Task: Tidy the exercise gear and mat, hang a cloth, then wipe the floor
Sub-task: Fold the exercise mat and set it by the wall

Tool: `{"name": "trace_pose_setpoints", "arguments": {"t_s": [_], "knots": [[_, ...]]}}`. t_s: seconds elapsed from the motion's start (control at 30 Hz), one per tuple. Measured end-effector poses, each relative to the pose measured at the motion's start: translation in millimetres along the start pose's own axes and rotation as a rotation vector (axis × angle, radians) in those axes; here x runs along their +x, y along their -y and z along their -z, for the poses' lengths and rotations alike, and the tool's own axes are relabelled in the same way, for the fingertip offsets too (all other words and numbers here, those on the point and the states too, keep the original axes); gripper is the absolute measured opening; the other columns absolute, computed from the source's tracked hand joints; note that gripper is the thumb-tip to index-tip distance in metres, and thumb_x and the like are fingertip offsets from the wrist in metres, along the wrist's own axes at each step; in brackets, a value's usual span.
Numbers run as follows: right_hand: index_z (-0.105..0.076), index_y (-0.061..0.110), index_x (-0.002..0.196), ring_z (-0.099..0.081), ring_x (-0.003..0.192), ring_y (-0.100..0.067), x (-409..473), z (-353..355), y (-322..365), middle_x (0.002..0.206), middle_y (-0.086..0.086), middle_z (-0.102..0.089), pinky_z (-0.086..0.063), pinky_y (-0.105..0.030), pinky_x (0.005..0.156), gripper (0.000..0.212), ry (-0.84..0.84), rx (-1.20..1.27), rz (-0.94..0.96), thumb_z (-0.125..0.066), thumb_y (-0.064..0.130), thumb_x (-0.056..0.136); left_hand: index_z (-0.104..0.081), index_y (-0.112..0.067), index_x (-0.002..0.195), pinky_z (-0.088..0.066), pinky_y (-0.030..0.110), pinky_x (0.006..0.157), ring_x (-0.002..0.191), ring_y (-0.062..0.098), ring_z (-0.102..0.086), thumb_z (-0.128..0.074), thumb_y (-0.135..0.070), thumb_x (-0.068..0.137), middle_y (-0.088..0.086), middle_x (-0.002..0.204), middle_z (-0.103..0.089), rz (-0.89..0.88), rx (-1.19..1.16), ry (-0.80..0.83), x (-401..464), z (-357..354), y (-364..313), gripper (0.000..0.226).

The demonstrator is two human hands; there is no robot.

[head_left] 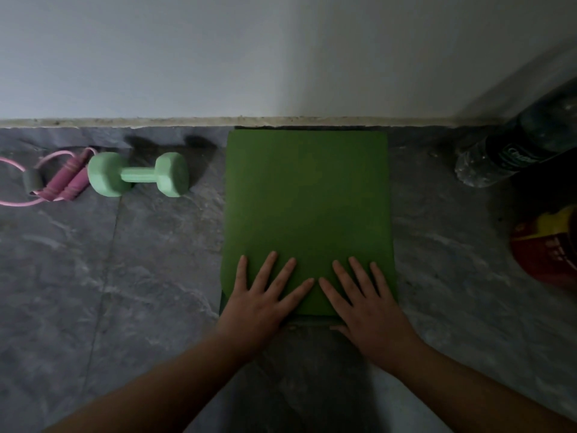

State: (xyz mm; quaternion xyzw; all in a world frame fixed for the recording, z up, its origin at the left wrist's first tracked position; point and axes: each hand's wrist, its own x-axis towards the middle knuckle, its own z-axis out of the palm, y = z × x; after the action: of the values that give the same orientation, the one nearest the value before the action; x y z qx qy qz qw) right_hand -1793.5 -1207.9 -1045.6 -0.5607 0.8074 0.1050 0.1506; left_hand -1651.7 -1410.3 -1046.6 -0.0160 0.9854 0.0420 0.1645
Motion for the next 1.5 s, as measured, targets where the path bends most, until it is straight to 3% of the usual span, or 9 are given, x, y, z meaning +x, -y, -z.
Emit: {"name": "trace_pose_setpoints", "arguments": {"t_s": [0.13, 0.3, 0.4, 0.53, 0.73, 0.9, 1.13, 1.3, 1.5], "knots": [[-0.024, 0.027, 0.156, -0.017, 0.149, -0.036, -9, 12, 4, 0.163, -0.01, -0.021, -0.019, -0.061, 0.116, 0.088, -0.01, 0.129, -0.016, -0.05, 0.069, 0.082, -0.013, -0.035, 0.156, -0.017, 0.077, 0.105, 0.147, 0.043, -0.018, -0.031, -0.052, 0.087, 0.011, 0.161, -0.025, 0.071, -0.064, 0.051, -10, 2, -12, 0.073], [-0.056, 0.023, 0.135, -0.043, 0.135, -0.026, 11, 60, -7, 0.145, -0.004, -0.052, -0.035, -0.048, 0.106, 0.058, -0.271, 0.243, -0.133, -0.037, 0.058, 0.093, -0.014, -0.037, 0.156, -0.012, 0.074, 0.11, 0.15, 0.035, -0.009, -0.023, -0.074, 0.091, 0.005, 0.162, -0.018, 0.095, -0.158, -0.096, 0, 38, -6, 0.075], [-0.043, 0.02, 0.146, -0.034, 0.143, -0.025, 60, 89, -33, 0.153, -0.005, -0.042, -0.03, -0.047, 0.114, 0.054, -0.423, 0.258, -0.201, -0.033, 0.047, 0.1, -0.007, -0.037, 0.156, -0.007, 0.064, 0.117, 0.151, 0.029, 0.0, -0.021, -0.063, 0.096, 0.004, 0.163, -0.008, 0.207, -0.135, -0.258, 44, 72, 23, 0.067], [-0.011, 0.023, 0.157, -0.006, 0.152, -0.029, 134, 104, -71, 0.165, -0.008, -0.008, -0.011, -0.053, 0.122, 0.066, -0.344, 0.18, -0.295, -0.019, 0.054, 0.1, 0.006, -0.036, 0.154, 0.002, 0.058, 0.12, 0.15, 0.026, 0.014, -0.017, -0.06, 0.096, 0.005, 0.164, 0.007, 0.377, -0.131, -0.264, 120, 94, 74, 0.067], [0.001, 0.022, 0.158, 0.002, 0.152, -0.033, 169, 67, -83, 0.165, -0.015, 0.003, -0.002, -0.053, 0.122, 0.074, -0.165, 0.119, -0.359, -0.009, 0.062, 0.096, 0.018, -0.041, 0.151, 0.005, 0.061, 0.117, 0.148, 0.026, 0.022, -0.006, -0.069, 0.093, 0.002, 0.163, 0.017, 0.389, -0.127, -0.095, 149, 59, 85, 0.068], [0.01, 0.026, 0.156, 0.011, 0.151, -0.03, 172, 58, -85, 0.164, -0.011, 0.014, 0.003, -0.051, 0.122, 0.073, -0.104, 0.142, -0.345, -0.009, 0.064, 0.097, 0.013, -0.044, 0.151, 0.005, 0.061, 0.117, 0.149, 0.024, 0.02, -0.008, -0.071, 0.092, -0.002, 0.163, 0.016, 0.397, -0.16, -0.066, 148, 52, 87, 0.069], [0.006, 0.021, 0.157, 0.005, 0.152, -0.028, 155, 110, -78, 0.165, -0.011, 0.008, -0.003, -0.05, 0.123, 0.07, -0.004, 0.163, -0.351, -0.016, 0.057, 0.101, 0.008, -0.04, 0.153, 0.002, 0.06, 0.119, 0.149, 0.026, 0.016, -0.028, -0.059, 0.098, 0.001, 0.164, 0.012, 0.373, -0.228, 0.085, 127, 105, 94, 0.069], [0.0, 0.02, 0.158, 0.001, 0.152, -0.029, 88, 183, -32, 0.166, -0.008, 0.003, -0.008, -0.051, 0.123, 0.068, -0.021, 0.253, -0.333, -0.029, 0.045, 0.102, 0.007, -0.034, 0.155, -0.003, 0.053, 0.121, 0.151, 0.028, 0.009, -0.034, -0.052, 0.099, 0.006, 0.165, 0.004, 0.408, -0.292, 0.044, 38, 164, 75, 0.071], [-0.009, 0.015, 0.157, -0.014, 0.15, -0.03, -14, 306, 24, 0.164, -0.011, -0.016, -0.016, -0.047, 0.122, 0.07, -0.015, 0.431, -0.321, -0.042, 0.035, 0.099, -0.012, -0.022, 0.156, -0.018, 0.052, 0.12, 0.15, 0.031, -0.015, -0.043, -0.046, 0.098, 0.011, 0.162, -0.02, 0.543, -0.535, 0.052, -81, 277, 50, 0.07]]}}
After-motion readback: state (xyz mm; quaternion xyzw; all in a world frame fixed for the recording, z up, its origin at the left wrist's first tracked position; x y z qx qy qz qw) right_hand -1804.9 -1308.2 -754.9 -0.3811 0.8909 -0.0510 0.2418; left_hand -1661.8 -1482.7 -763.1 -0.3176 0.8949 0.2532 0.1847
